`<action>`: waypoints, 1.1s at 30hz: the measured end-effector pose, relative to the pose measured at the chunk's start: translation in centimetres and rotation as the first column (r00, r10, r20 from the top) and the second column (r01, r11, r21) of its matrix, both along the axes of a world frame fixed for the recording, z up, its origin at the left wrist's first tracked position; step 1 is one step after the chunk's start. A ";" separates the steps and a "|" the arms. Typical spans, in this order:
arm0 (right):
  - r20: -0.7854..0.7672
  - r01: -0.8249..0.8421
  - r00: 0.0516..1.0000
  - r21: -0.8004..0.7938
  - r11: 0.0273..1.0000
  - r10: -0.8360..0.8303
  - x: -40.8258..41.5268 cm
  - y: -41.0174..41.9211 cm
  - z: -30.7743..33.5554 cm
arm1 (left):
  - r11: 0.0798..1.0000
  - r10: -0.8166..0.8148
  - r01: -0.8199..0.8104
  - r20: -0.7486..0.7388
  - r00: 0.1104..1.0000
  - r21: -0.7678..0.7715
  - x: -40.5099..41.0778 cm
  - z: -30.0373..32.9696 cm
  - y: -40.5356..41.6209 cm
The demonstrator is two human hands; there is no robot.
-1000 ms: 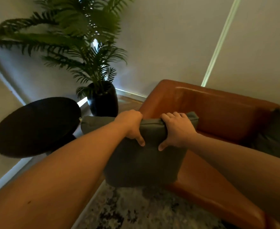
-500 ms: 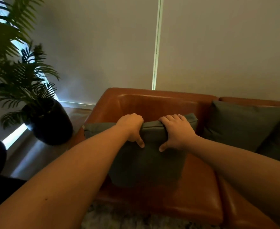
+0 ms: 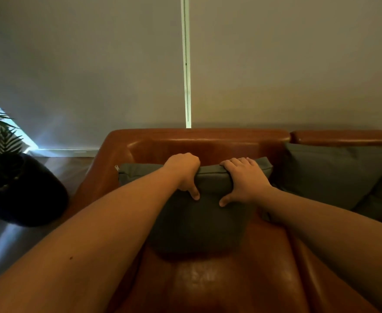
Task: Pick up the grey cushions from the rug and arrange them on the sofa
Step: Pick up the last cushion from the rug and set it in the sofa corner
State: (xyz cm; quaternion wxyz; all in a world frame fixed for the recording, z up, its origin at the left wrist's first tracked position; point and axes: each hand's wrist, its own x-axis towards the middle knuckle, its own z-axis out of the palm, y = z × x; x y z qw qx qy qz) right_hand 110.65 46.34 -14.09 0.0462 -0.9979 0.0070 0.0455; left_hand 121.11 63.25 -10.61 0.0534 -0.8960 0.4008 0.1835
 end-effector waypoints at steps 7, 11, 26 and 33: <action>-0.069 0.069 0.995 0.052 0.996 -0.065 8.6 -3.8 -3.3 | 0.990 -0.099 0.100 -0.023 0.995 0.102 9.5 -3.3 -4.9; -0.064 0.091 0.994 0.079 0.993 -0.086 11.6 -6.0 -5.7 | 0.987 -0.113 0.116 -0.030 0.993 0.110 12.7 -5.9 -7.1; -0.171 0.034 0.985 0.070 0.997 -0.022 15.2 -13.8 -9.8 | 0.999 -0.009 0.010 0.037 0.999 -0.035 16.9 -14.0 -6.9; -0.206 0.038 0.978 0.009 0.999 -0.035 15.8 -14.0 -9.7 | 0.995 0.094 -0.095 -0.023 0.995 -0.043 16.9 -13.5 -7.5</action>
